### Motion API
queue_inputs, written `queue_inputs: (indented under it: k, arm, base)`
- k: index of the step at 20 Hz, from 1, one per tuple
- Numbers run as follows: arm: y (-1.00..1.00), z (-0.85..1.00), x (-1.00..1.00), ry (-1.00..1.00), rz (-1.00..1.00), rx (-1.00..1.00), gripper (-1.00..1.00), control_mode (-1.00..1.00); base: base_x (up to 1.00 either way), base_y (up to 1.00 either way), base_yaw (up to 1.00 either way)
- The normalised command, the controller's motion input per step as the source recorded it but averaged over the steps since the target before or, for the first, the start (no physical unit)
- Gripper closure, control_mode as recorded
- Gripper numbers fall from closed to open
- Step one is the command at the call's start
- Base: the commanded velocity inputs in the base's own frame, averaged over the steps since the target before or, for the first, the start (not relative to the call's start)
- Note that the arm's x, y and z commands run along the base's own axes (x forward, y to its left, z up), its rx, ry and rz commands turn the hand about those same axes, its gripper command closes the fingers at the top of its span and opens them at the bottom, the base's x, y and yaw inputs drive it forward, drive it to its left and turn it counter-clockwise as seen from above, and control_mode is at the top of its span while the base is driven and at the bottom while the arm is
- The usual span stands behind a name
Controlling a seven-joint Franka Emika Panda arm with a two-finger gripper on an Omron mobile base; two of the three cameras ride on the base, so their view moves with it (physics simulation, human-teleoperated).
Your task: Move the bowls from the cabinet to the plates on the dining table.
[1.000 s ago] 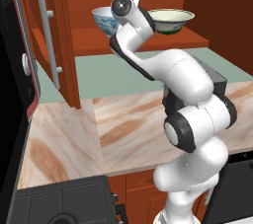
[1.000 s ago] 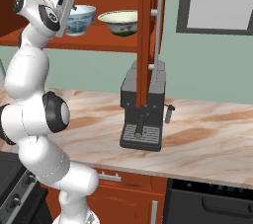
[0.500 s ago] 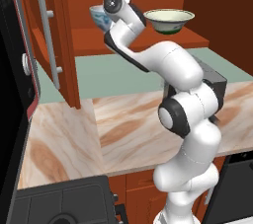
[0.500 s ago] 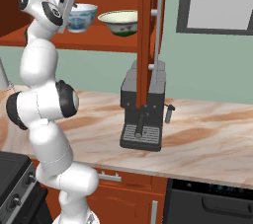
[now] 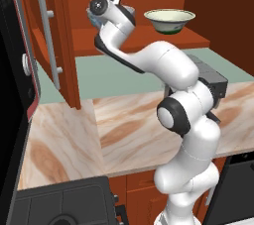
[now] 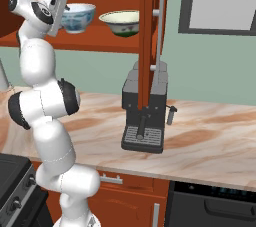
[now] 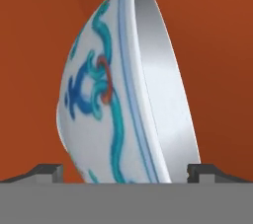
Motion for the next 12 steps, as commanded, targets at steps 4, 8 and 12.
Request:
queue_inputs:
  k: [4,8,12]
  arm:
    - [0.31,-0.4,0.0,0.0,0.0,-0.03,-1.0,-1.0]
    - [0.27,-0.36,0.0,0.0,0.0,-0.03,-1.0,-1.0]
    - [0.27,-0.39,0.0,0.0,0.0,-0.04,-1.0,-1.0]
  base:
    - [0.0,0.0,0.0]
    - [0.0,0.0,0.0]
    - [0.0,0.0,0.0]
